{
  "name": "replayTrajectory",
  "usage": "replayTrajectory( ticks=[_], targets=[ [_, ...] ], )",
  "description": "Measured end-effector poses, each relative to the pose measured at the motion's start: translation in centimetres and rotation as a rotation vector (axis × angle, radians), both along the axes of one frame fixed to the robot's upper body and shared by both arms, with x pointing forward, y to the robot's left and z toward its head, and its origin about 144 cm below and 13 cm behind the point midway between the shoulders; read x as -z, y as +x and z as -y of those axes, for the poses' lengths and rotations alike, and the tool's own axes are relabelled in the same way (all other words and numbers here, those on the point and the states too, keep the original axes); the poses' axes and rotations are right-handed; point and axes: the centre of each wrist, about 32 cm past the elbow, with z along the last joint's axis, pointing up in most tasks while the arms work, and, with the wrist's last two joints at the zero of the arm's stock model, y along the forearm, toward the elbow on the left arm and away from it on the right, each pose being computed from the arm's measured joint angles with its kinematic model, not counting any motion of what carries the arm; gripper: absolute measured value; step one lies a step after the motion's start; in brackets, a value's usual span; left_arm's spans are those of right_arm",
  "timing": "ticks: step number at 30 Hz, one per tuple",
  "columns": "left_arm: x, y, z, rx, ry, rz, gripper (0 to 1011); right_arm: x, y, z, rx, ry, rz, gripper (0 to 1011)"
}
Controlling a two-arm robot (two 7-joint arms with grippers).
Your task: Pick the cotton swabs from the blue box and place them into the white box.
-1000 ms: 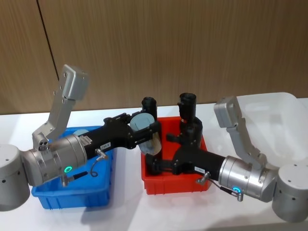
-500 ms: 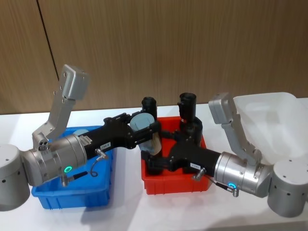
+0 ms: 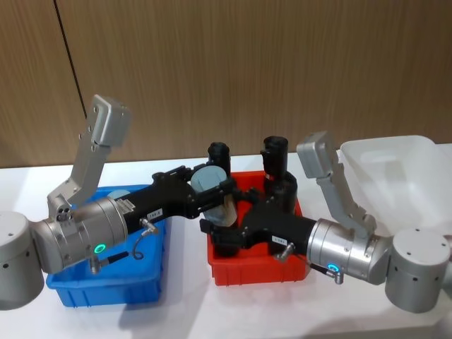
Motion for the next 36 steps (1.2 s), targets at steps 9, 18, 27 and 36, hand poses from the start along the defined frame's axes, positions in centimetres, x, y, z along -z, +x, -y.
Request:
replayTrajectory(
  ticks=[9,18,27,36],
  targets=[
    [0.00,0.00,0.00,0.000,0.000,0.000,669,-0.07,0.30,-0.47,-0.011,-0.004,0.002,902],
    [0.00,0.00,0.00,0.000,0.000,0.000,669,-0.11,0.40,-0.73,-0.019,-0.008,0.004,668],
    [0.00,0.00,0.00,0.000,0.000,0.000,669,-0.13,0.39,-0.80,-0.021,-0.012,0.005,641],
    [0.00,0.00,0.01,0.000,0.000,0.000,874,-0.21,0.33,-0.84,-0.022,-0.012,0.009,641]
  ],
)
